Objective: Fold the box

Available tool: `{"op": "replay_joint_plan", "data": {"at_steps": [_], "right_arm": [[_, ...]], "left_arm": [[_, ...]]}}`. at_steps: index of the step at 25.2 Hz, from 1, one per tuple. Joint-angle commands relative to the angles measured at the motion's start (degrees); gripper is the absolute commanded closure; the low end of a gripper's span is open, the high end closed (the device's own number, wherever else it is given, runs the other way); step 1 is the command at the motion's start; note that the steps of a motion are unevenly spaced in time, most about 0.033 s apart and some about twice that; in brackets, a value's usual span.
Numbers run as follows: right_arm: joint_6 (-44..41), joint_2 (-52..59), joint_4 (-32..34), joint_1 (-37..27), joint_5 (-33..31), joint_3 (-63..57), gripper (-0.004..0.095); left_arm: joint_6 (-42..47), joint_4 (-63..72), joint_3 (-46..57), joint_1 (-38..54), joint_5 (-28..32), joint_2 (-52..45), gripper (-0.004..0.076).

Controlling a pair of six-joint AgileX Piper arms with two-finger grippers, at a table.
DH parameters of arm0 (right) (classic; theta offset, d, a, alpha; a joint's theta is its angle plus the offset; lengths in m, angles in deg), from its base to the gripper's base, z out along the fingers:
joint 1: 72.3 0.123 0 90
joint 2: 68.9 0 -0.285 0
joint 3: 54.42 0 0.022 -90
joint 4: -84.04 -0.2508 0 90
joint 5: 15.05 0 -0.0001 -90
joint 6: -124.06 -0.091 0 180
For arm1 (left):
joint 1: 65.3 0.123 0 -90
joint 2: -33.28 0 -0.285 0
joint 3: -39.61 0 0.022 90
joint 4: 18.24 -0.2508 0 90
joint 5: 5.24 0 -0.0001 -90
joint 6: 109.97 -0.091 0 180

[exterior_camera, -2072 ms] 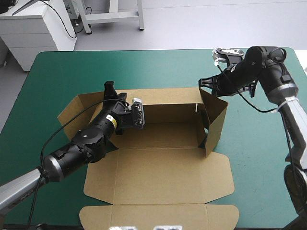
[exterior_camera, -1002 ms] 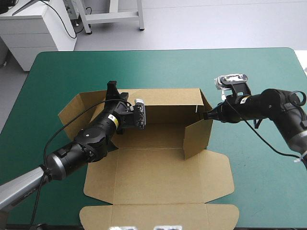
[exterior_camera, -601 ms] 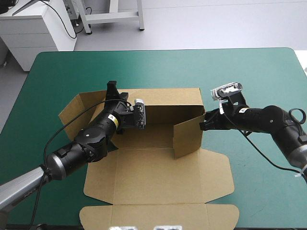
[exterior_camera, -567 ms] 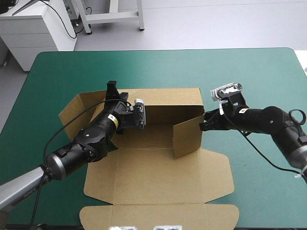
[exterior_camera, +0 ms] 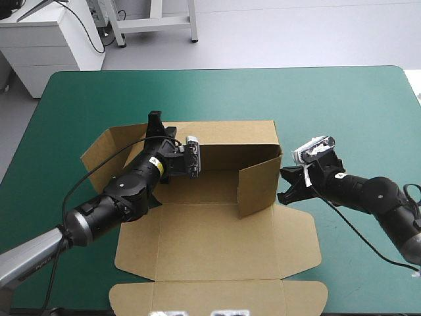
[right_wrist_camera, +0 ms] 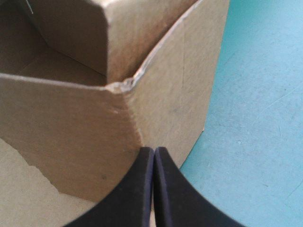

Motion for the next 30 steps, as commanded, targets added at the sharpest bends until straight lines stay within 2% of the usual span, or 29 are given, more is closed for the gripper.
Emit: {"op": "replay_joint_plan", "data": {"at_steps": [1, 3, 5, 6, 10, 15, 18, 22, 25, 30], "right_arm": [[2.9, 0.6, -3.5, 0.0, 0.1, 1.3, 0.0858], [3.1, 1.0, -3.5, 0.0, -1.9, 1.4, 0.072], [3.0, 1.6, -3.4, 0.0, -3.6, 1.4, 0.0526], [3.4, 1.6, -3.4, 0.0, -3.7, 1.4, 0.0461], [7.7, -2.0, -5.3, 0.0, -3.8, 1.4, 0.0314], [10.9, -4.3, -8.7, 0.0, -5.3, 1.4, 0.0284], [11.2, -4.6, -8.7, 0.0, -3.6, 1.7, 0.0283], [13.7, -5.1, -9.7, 0.1, -2.8, 2.5, 0.0281], [13.8, -5.9, -10.0, 0.1, -2.8, 3.3, 0.0281], [13.8, -6.5, -9.8, 1.0, -2.3, 4.8, 0.0282]], "left_arm": [[0.5, 1.0, -1.1, -0.4, 0.8, -0.9, 0.0731], [0.5, 1.0, -1.1, -0.4, 0.8, -0.9, 0.0731], [0.5, 1.0, -1.1, -0.4, 0.8, -0.9, 0.0731], [0.5, 1.0, -1.1, -0.4, 0.8, -0.9, 0.073], [0.5, 1.0, -1.1, -0.4, 1.8, -0.9, 0.0728], [-0.9, 1.0, -1.1, -0.4, 3.1, -0.9, 0.0728], [-0.9, 1.7, -1.1, -0.4, 3.3, -0.8, 0.0704], [-1.2, 2.7, -1.1, -0.5, 3.3, -0.5, 0.0706], [-4.6, 4.1, -1.1, -1.0, 4.6, -0.5, 0.0706], [-6.0, 5.1, -1.1, -3.3, 3.2, 0.5, 0.0706]]}}
